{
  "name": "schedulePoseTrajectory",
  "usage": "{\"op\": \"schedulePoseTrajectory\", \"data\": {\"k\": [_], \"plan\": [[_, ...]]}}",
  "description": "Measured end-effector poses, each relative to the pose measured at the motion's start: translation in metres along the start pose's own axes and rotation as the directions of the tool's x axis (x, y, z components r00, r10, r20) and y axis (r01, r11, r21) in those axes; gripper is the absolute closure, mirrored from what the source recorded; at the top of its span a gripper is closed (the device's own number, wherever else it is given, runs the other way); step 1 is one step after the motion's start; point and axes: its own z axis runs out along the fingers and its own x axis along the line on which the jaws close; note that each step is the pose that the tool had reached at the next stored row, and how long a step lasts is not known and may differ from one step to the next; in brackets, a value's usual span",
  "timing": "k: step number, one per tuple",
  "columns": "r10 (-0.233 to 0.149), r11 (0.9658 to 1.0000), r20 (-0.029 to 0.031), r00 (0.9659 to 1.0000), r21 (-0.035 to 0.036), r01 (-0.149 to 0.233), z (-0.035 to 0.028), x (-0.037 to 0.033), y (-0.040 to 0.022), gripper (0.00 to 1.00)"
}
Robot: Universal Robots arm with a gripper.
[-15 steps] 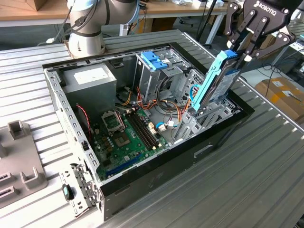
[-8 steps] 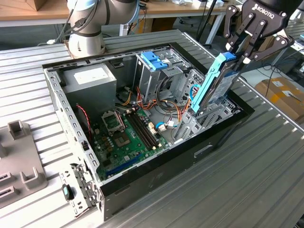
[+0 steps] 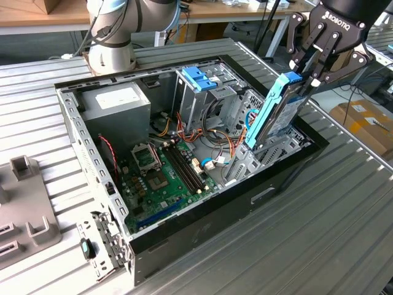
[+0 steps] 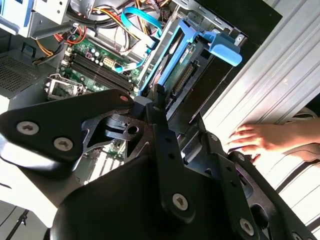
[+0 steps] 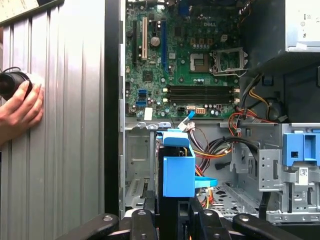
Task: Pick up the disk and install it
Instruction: 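Insert the disk into the insertion slot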
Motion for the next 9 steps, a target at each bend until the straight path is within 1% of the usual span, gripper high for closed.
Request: {"op": "schedulePoseTrajectory", "data": {"k": [6,9], "plan": [[0.000,1.0000,0.0001,1.0000,0.0000,0.000,0.0001,0.0000,0.0001,0.65],[0.000,1.0000,0.0001,1.0000,0.0000,0.000,0.0018,0.0000,0.0001,0.65]]}}
